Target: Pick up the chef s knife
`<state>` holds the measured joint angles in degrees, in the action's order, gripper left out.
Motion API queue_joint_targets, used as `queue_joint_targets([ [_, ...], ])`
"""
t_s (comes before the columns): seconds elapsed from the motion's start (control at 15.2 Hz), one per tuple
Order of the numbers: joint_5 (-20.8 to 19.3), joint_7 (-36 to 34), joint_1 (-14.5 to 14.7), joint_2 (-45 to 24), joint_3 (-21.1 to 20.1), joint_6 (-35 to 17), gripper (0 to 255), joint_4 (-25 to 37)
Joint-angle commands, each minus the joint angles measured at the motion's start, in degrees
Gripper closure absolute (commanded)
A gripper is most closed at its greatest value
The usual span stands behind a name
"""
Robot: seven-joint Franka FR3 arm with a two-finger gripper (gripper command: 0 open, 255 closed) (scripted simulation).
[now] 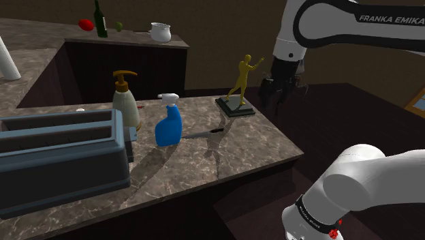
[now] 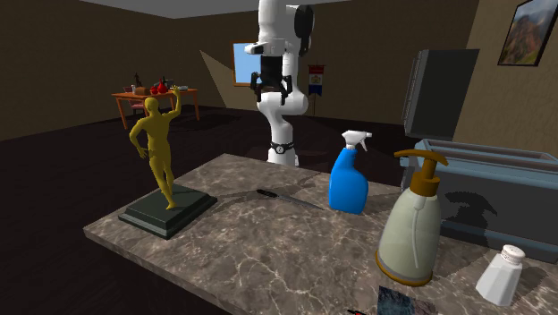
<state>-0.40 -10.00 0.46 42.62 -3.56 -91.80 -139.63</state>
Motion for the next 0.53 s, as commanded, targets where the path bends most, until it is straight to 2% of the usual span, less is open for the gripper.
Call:
queue_joint_targets([
  [0.0,0.00,0.00,0.00,0.00,0.00,0.00,0,0.00],
  [0.46,-4.15,18.39,4.63,-11.45,3.57,-15.18,0,-1.64],
])
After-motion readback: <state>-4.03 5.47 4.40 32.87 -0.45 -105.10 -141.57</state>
